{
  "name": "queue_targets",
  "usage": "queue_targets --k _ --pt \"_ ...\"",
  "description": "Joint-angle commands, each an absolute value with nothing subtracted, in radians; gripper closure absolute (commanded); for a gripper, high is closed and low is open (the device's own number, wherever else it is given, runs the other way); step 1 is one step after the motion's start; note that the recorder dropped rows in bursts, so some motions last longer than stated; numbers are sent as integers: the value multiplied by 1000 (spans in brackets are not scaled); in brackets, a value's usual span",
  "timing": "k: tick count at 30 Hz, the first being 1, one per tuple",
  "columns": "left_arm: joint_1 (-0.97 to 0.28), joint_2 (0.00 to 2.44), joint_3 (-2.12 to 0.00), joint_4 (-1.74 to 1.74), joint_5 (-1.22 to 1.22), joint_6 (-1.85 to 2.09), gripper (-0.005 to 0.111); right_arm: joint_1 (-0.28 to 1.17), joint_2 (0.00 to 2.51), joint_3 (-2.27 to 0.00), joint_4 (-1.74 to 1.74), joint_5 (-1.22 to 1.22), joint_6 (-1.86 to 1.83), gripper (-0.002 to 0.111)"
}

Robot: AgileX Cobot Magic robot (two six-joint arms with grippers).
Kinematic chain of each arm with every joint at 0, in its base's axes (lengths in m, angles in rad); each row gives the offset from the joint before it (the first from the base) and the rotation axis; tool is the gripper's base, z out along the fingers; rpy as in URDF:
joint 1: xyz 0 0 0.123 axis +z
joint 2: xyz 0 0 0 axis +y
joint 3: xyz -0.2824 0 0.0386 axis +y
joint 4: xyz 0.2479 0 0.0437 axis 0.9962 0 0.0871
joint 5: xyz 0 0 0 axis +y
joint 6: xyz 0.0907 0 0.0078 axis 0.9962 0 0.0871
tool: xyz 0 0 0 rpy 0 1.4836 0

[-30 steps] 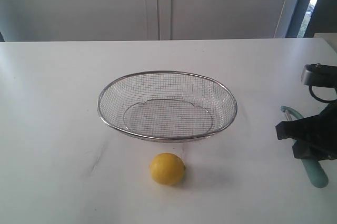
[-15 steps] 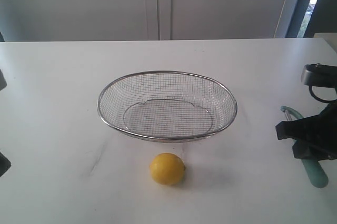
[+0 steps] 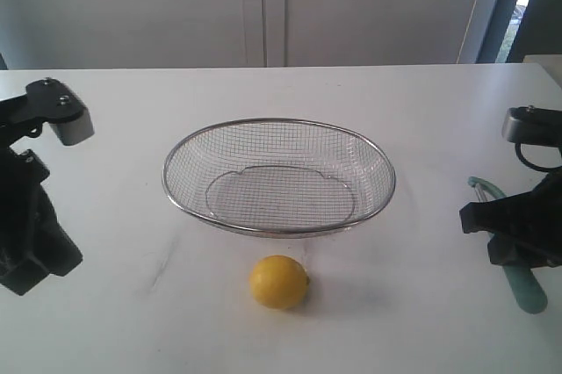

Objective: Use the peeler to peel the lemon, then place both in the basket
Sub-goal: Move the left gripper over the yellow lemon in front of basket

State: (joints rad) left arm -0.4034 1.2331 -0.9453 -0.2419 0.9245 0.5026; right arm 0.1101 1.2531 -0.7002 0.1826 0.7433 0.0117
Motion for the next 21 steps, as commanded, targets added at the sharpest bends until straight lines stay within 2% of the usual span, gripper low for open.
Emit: queue_targets --k 1,21 --pt "-455 1283 -985 -253 918 493 107 109 1246 -696 188 738 0 108" --pt "-671 1488 -1161 -204 828 531 107 109 1246 -696 188 736 0 108"
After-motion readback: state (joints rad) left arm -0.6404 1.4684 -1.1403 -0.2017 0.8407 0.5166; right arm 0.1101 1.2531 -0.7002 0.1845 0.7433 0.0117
